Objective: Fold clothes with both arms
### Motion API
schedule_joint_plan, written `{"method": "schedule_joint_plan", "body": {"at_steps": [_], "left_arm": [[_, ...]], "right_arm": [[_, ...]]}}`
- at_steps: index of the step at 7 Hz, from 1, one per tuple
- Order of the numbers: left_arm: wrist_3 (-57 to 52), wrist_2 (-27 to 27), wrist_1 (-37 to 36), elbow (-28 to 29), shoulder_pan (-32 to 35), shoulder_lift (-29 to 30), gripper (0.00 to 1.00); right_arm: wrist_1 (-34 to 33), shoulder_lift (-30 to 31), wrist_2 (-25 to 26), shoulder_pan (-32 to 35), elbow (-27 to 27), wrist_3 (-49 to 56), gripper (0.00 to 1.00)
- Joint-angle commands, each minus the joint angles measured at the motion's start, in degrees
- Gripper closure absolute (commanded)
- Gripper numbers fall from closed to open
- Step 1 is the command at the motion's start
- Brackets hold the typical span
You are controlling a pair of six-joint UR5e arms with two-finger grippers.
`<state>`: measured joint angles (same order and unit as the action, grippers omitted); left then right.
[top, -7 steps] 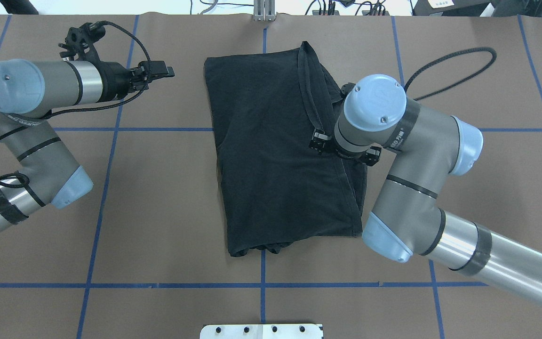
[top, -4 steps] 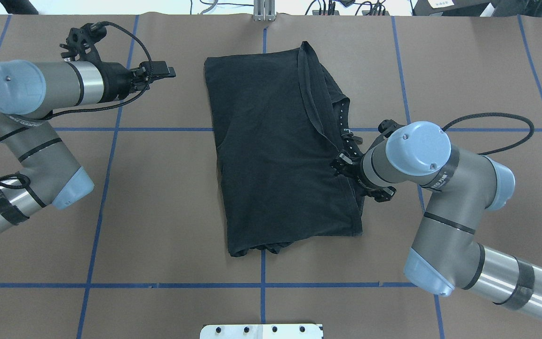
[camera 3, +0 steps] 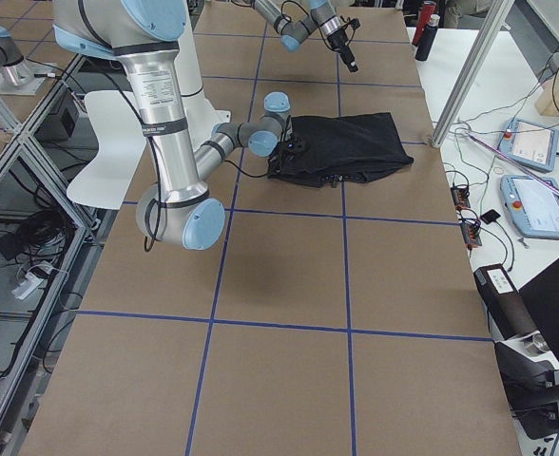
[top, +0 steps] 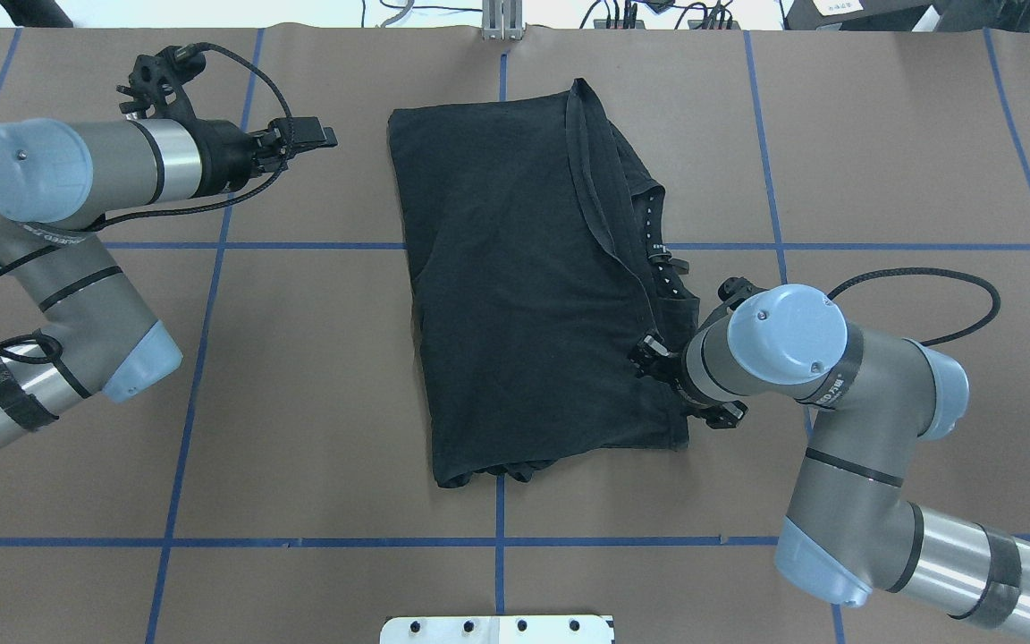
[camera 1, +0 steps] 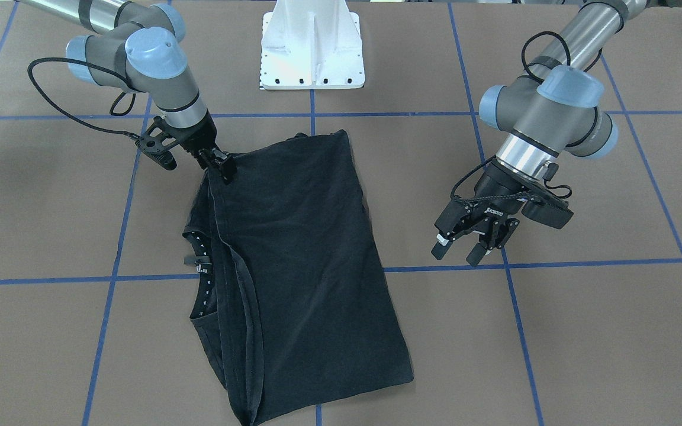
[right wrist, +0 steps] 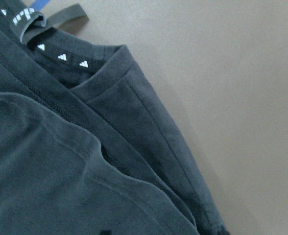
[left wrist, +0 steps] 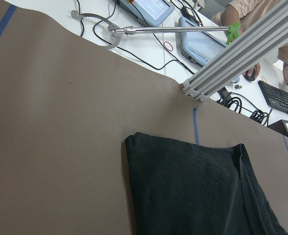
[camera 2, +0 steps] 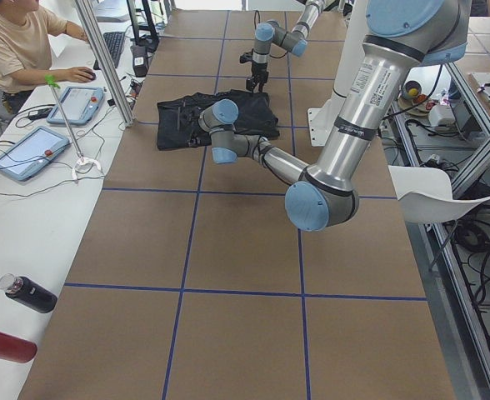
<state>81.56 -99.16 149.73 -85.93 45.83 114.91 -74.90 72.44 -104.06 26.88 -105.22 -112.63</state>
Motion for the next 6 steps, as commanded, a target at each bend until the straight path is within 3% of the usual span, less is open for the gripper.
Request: {"method": "schedule_joint_plan", "body": {"at_steps": [1, 3, 4, 5, 6], "left_arm": [[0.09, 0.55, 0.04, 0.23, -0.74, -0.04, 0.08], [0.09, 1.69, 0.04, 0.49, -1.71, -0.04, 0.07], [0.09, 2.04, 0.04, 0.50, -1.80, -0.04, 0.07], [0.09, 2.65, 0.04, 0.50, -1.97, -0.12, 0.07], [0.09, 2.83, 0.04, 0.58, -2.06, -0.21, 0.07]], "right_arm": [[-0.16, 0.85, 0.00, -0.69, -0.25, -0.58, 0.23], [0.01, 2.96, 0.18, -1.13, -0.43, -0.58, 0.25], [0.02, 2.70, 0.26, -1.56, -0.52, -0.58, 0.32], [0.02, 2.62, 0.79, -1.83, -0.60, -0.58, 0.50], [0.02, 2.35, 0.79, -1.83, -0.60, -0.49, 0.87]]}}
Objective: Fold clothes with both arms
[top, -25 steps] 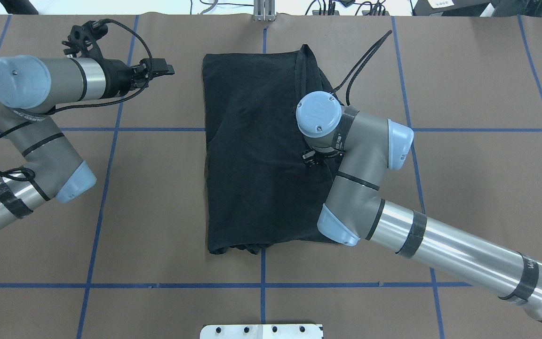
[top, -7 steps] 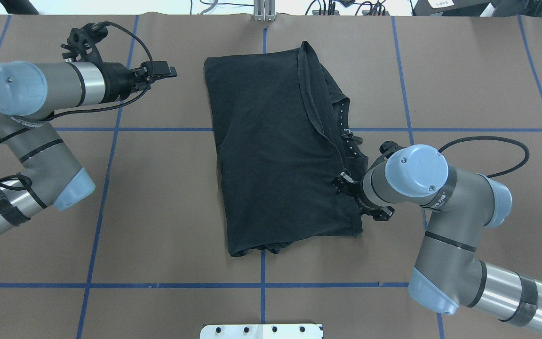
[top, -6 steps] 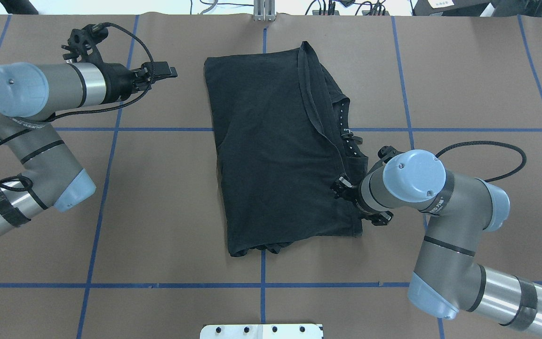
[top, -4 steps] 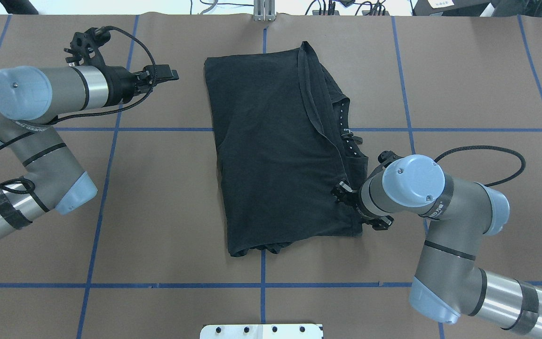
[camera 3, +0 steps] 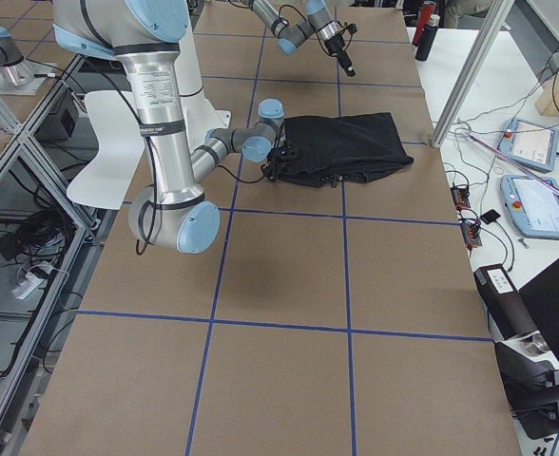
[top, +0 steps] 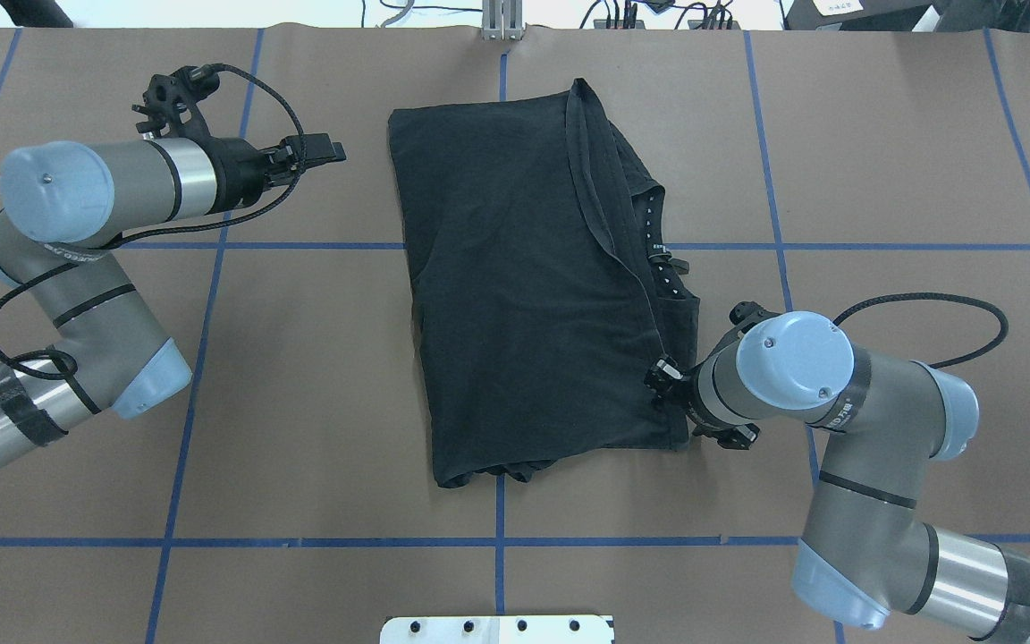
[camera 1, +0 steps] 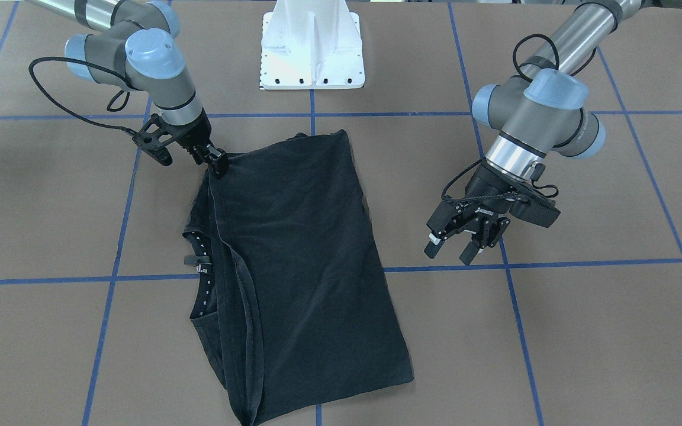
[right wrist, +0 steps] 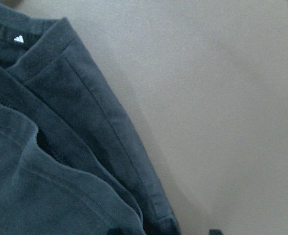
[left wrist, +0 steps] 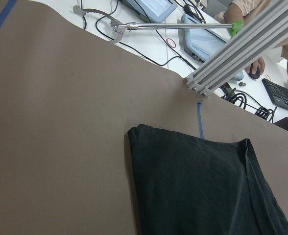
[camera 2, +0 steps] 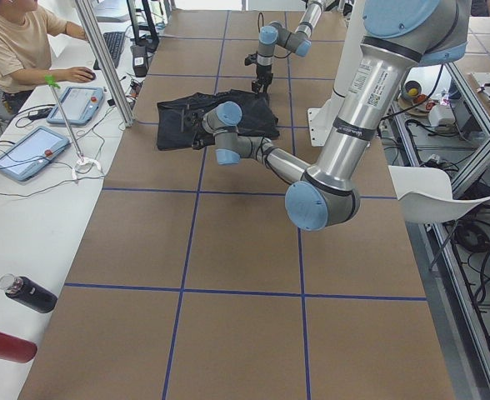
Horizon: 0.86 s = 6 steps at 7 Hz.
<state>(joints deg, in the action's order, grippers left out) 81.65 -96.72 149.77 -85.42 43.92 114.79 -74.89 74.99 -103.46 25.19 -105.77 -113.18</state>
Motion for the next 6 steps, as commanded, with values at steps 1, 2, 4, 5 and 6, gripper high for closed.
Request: {"method": "schedule_joint_plan", "body": {"at_steps": [1, 2, 4, 5, 6], "left_arm": [[0.00, 0.39, 0.00, -0.01, -0.15, -0.70, 0.07], [0.00, 0.48, 0.09, -0.19, -0.24, -0.88, 0.07], [0.00, 1.87, 0.09, -0.19, -0.33, -1.31, 0.06], [0.00, 1.97, 0.09, -0.19, -0.50, -1.41, 0.06], [0.09, 1.88, 0.09, -0.36, -0.50, -1.41, 0.06]], "right_arm": [[0.18, -0.28, 0.01, -0.22, 0.30, 0.16, 0.98], [0.27, 0.24, 0.10, -0.40, 0.56, 0.16, 0.99], [0.19, -0.11, -0.25, -0.31, -1.10, 0.07, 1.00], [0.01, 0.07, -0.34, -0.23, -1.89, 0.07, 1.00], [-0.17, 0.24, -0.34, -0.22, -2.33, 0.07, 1.00]]}}
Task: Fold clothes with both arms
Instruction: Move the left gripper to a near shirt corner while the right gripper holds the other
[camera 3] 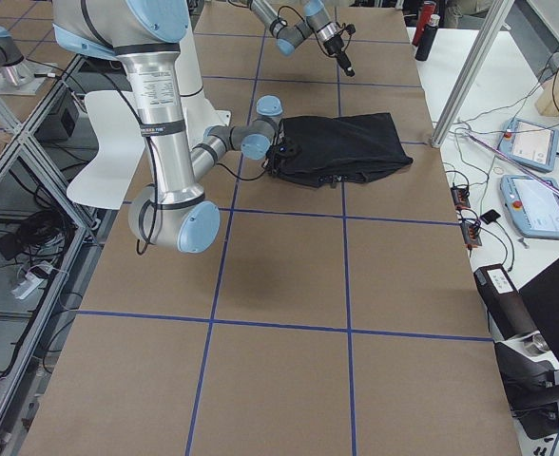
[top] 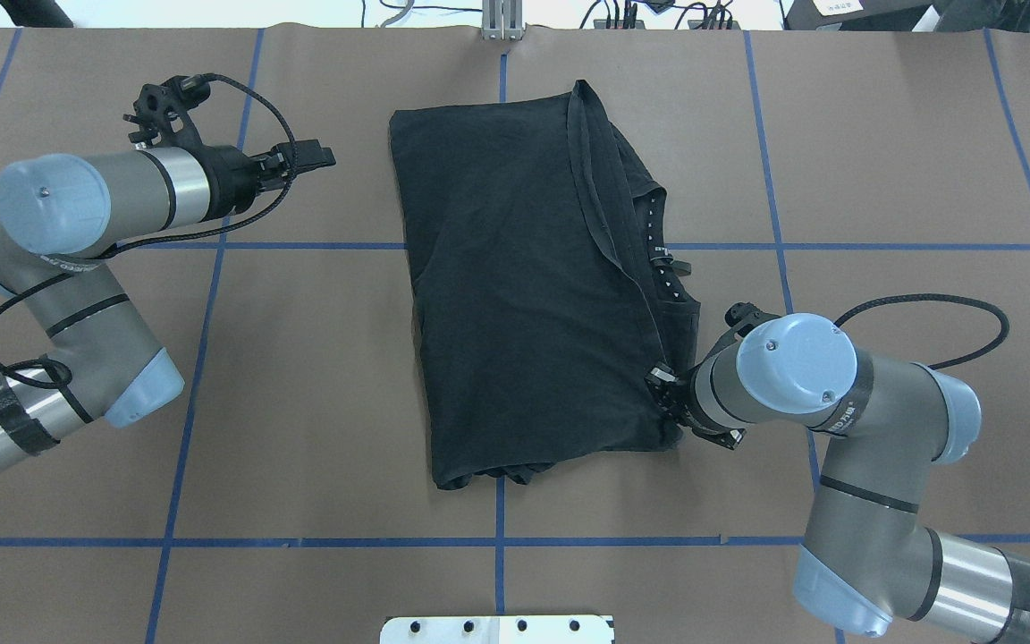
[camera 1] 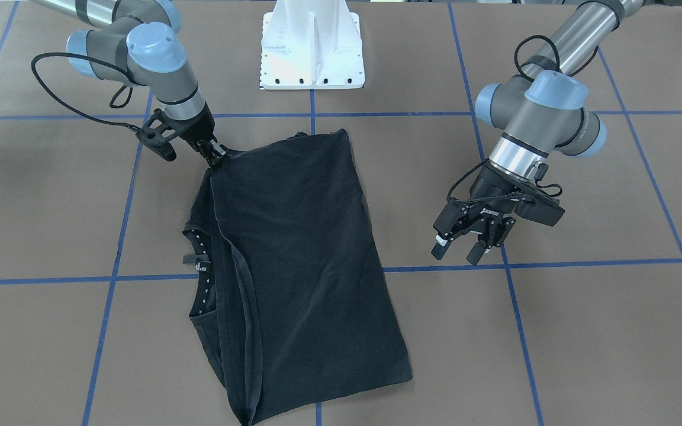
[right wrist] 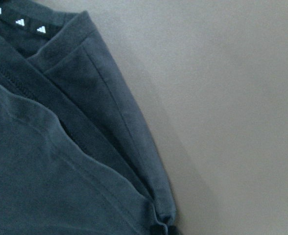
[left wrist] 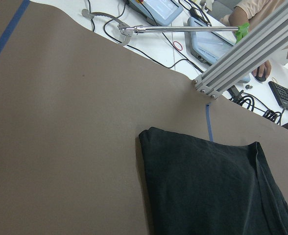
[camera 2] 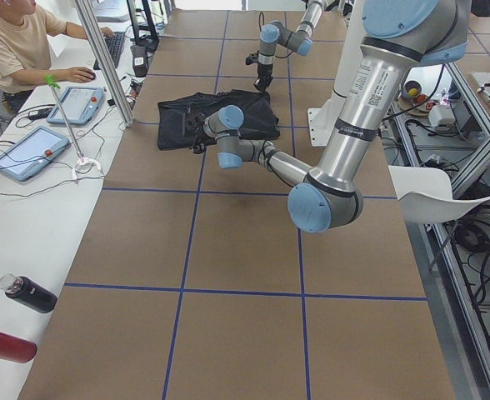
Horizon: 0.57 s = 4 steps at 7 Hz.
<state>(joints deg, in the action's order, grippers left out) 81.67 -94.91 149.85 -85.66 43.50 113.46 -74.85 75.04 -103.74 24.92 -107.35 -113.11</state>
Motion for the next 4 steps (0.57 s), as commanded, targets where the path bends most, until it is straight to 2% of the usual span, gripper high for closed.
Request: {"method": "schedule_joint_plan", "body": {"at_steps": [1, 3, 4], "left_arm": [[1.20, -0.01, 0.00, -0.38, -0.16, 0.01, 0.06], [10.12, -0.19, -0.43, -3.35, -5.05, 0.10, 0.06], [17.05, -0.10, -4.70, -8.51, -9.96, -0.95, 0.06]], "right_arm": [[-0.29, 0.55, 0.03, 0.13, -1.10, -0.09, 1.00], [-0.47, 2.56, -0.41, -1.09, -3.64, -1.05, 1.00], [-0.38, 4.22, -1.02, -2.14, -5.66, -1.14, 1.00]]}}
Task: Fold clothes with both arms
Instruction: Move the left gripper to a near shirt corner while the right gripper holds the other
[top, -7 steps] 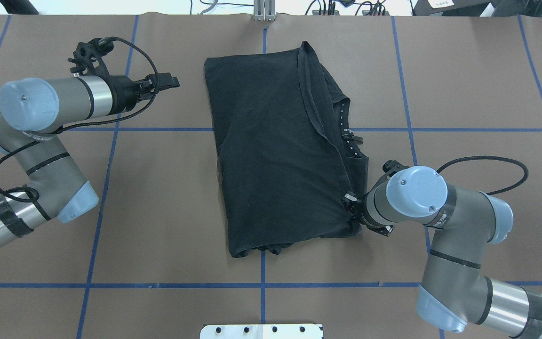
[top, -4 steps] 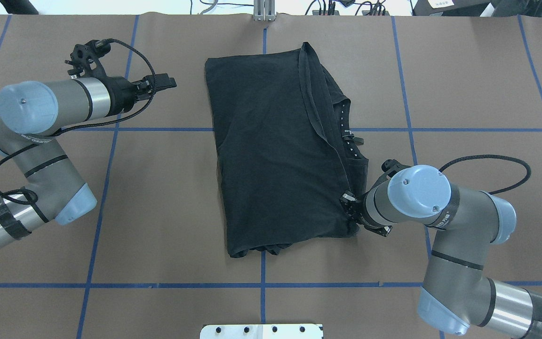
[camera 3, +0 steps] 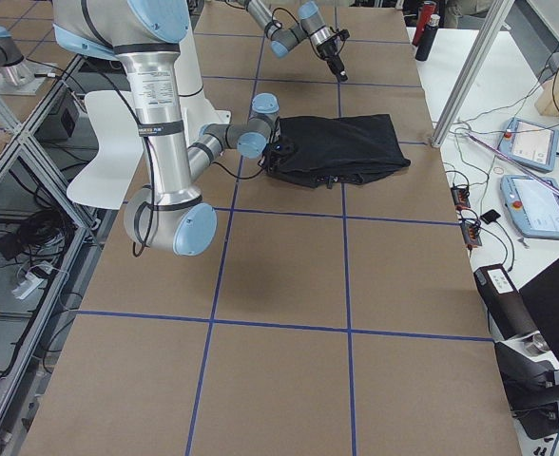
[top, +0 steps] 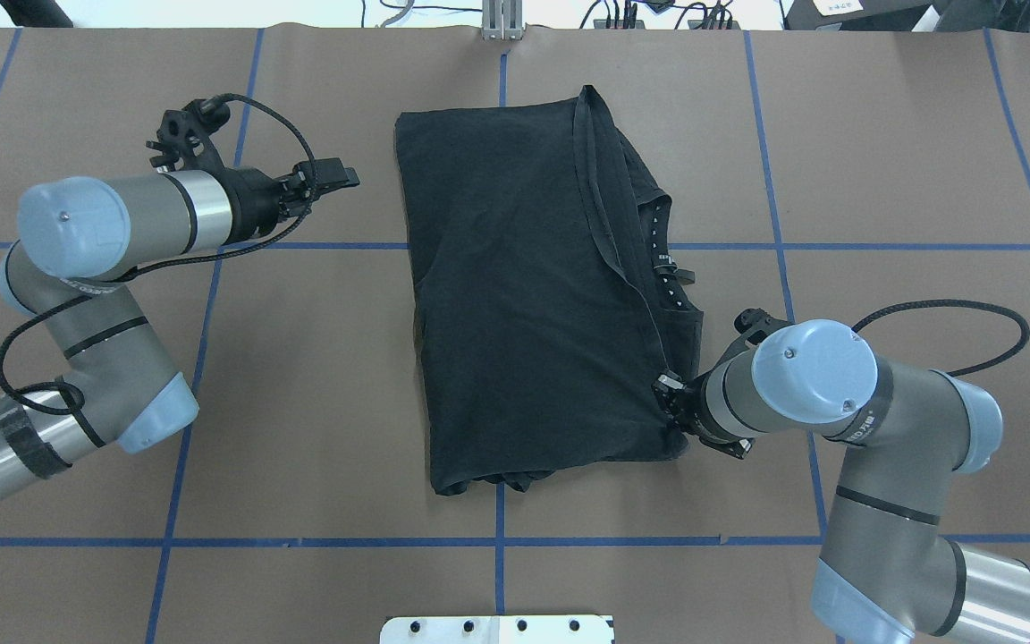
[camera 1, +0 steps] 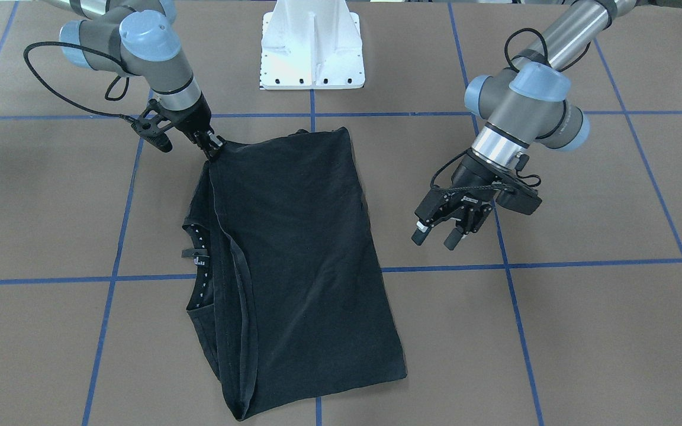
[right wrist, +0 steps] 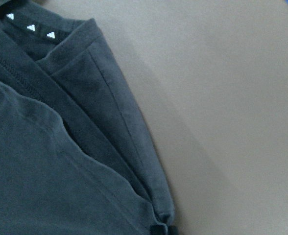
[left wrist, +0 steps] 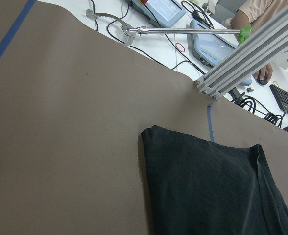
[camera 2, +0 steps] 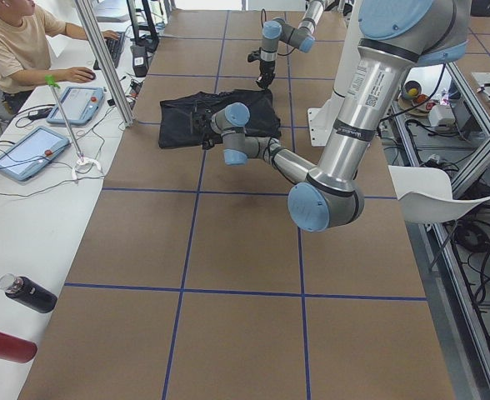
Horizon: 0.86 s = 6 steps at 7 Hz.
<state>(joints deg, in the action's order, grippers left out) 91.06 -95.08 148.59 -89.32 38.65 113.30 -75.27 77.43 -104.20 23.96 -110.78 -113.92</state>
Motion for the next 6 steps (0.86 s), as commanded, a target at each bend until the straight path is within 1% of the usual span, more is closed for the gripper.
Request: {"method": "schedule_joint_plan", "body": {"at_steps": [1, 2, 3, 4, 6], "left_arm": [[10.86, 0.24, -10.53, -9.69, -8.46, -1.67, 0.06], [16.37, 2.16, -11.21, -13.74, -13.02, -5.85, 0.06], [22.17, 9.23, -11.92, -17.43, -19.16, -8.68, 0.06], [27.97, 11.21, -13.49, -17.82, -24.70, -8.88, 0.07], [29.61, 10.79, -14.38, -18.00, -28.08, -8.53, 0.09]], "right_arm": [[0.04, 2.98, -2.83, -1.19, -4.43, -0.34, 1.00], [0.04, 3.51, -3.20, -1.28, -5.06, -0.34, 1.00], [0.04, 3.60, -3.72, -1.28, -4.98, -0.25, 1.00], [0.12, 3.52, -4.60, -1.37, -4.89, -0.25, 1.00], [0.13, 3.34, -4.87, -2.07, -4.02, -0.25, 1.00]]}}
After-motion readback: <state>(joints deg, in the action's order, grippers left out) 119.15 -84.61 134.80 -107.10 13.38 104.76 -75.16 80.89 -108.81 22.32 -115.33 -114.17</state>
